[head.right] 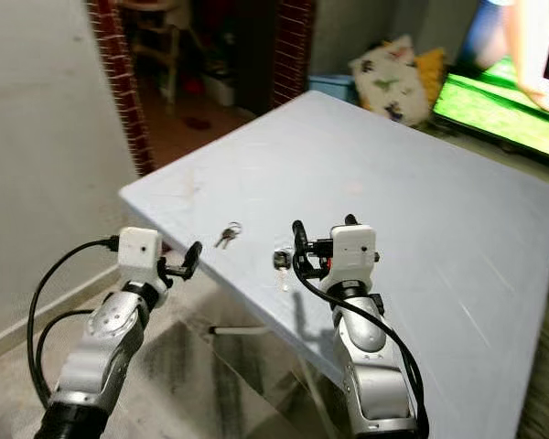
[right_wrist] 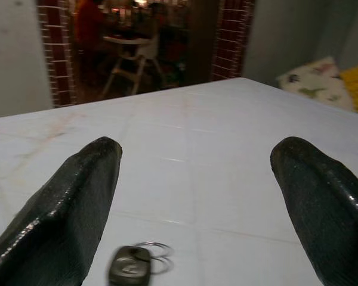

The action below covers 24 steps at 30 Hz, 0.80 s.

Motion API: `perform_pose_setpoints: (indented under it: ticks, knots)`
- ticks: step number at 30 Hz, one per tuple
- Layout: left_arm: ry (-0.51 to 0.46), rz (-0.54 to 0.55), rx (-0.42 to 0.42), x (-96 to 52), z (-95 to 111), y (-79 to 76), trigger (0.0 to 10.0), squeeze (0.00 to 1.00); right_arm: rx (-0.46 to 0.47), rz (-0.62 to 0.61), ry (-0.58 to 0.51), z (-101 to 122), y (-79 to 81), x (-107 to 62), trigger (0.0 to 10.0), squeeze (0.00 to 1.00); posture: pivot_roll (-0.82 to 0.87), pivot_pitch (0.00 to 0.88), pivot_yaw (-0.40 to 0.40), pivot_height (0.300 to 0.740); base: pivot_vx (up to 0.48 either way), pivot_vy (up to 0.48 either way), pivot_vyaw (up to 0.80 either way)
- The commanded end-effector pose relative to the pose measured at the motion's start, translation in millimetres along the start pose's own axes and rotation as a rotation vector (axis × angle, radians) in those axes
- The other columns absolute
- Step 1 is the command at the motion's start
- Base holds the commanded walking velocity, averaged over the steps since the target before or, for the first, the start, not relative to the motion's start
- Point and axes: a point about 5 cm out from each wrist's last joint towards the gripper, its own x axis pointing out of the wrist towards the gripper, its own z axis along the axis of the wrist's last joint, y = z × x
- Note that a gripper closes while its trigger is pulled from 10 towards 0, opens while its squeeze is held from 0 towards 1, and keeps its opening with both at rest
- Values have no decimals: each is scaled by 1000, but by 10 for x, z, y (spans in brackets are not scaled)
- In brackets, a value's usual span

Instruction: Hang keys on a hook

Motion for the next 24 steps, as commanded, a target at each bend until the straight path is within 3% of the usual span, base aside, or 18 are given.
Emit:
perform_pose_setpoints:
  ticks: [1,8,16,18,23,24]
  knots:
    - [-9,-17,31,-12,36,-24,10000,0,-2,-2,-15,38,-11,34,10000,0,93,0,-66,740,0,0,675]
    - [-38,-76,86,-43,73,-94,10000,0,-5,-11,-15,50,-31,87,10000,0,92,0,-66,740,0,0,637]
    - [-9,-303,44,-129,21,-311,10000,0,-54,-84,74,-47,-80,205,10000,0,101,0,-77,740,0,0,0]
    - [51,-419,-5,-145,-18,-418,10000,0,-87,-101,98,-81,-112,217,10000,0,105,0,-82,740,0,0,0]
    - [66,-487,-9,-170,-35,-468,10000,0,-130,-122,131,-127,-157,213,10000,0,104,0,-84,740,0,0,0]
    - [64,-544,-11,-199,-33,-515,10000,0,-157,-132,149,-139,-188,202,10000,0,101,0,-83,740,0,0,0]
